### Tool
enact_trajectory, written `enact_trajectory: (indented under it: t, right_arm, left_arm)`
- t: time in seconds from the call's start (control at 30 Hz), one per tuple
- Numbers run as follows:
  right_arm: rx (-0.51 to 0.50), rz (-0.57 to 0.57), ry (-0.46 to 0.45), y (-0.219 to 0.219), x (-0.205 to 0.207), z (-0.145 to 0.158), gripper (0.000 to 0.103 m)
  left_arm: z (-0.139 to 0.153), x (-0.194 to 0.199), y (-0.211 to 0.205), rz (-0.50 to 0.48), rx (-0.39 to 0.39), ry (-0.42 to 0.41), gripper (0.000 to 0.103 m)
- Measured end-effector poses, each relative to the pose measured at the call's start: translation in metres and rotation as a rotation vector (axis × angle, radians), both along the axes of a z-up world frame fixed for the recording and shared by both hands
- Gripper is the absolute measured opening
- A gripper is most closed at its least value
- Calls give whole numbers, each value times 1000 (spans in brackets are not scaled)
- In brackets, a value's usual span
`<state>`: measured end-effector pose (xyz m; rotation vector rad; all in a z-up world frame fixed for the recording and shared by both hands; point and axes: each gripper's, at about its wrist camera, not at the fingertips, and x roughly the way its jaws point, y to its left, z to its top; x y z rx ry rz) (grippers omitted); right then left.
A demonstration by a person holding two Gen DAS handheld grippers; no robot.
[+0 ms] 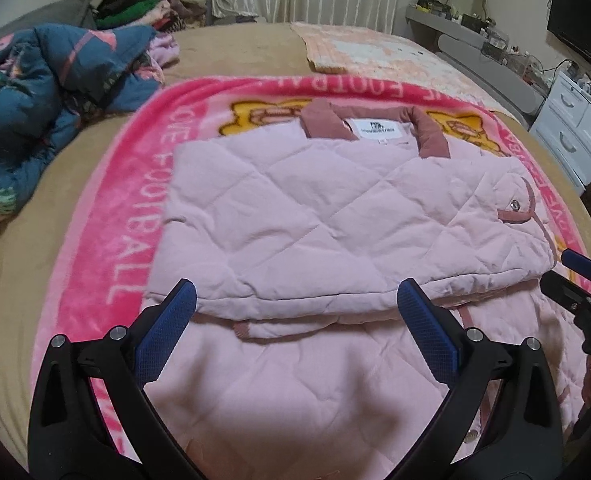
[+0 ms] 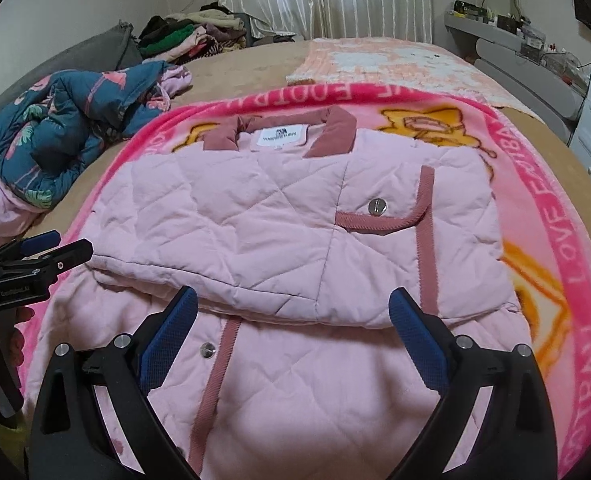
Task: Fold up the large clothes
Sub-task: 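Move both open tools back along the jacket toward its ribbed hem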
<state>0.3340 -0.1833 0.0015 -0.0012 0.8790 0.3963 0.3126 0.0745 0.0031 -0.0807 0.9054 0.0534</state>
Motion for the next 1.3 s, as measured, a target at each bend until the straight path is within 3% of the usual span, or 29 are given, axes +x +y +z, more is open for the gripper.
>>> enact_trajectory:
  t: [1.3]
  right_arm:
    - [72,-17,-230,-38,-117,117,98]
  left_arm:
    - [102,-115,-11,-16,-56,-184,94]
